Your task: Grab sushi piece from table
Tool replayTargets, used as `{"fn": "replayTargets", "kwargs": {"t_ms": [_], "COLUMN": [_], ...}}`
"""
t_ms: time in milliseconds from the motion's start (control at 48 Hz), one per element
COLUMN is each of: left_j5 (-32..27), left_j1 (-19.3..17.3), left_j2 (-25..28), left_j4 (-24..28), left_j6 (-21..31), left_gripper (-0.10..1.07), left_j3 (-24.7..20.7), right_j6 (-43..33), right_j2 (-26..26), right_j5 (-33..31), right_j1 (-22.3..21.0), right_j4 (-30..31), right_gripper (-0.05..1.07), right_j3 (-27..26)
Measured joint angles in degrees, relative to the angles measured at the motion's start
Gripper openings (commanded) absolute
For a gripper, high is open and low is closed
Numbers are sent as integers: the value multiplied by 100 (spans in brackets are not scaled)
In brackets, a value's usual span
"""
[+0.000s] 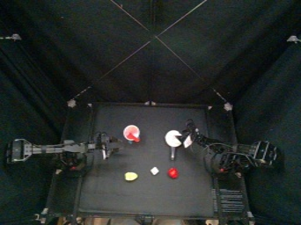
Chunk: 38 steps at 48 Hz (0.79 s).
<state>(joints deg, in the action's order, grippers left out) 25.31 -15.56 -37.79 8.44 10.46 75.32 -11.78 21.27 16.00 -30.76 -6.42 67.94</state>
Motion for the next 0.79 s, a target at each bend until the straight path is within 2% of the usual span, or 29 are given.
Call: {"fn": "replayTargets", "kwargs": {"t_ms": [104,188,417,583,792], "left_j5": [0,0,0,0,0], "left_j1": [0,0,-26,-35,-35], "left_j2": [9,9,0,9,9], "left_j4": [0,0,0,0,0], "left_j6": [0,0,0,0,0], "left_gripper": [86,86,86,86,86], "left_j3": [0,0,0,0,9], "right_j6": [0,0,9,9,18], "right_j2": [0,0,-132,-519,-1090], "right_j5": [0,-18,-167,-422,-738], "right_j1": [70,290,1362,2197,2760], "right_j4": [0,79,642,1283,1898], "right_gripper": [81,81,81,81,82], "right_j3": [-9,-105,-510,-940,-1450]}}
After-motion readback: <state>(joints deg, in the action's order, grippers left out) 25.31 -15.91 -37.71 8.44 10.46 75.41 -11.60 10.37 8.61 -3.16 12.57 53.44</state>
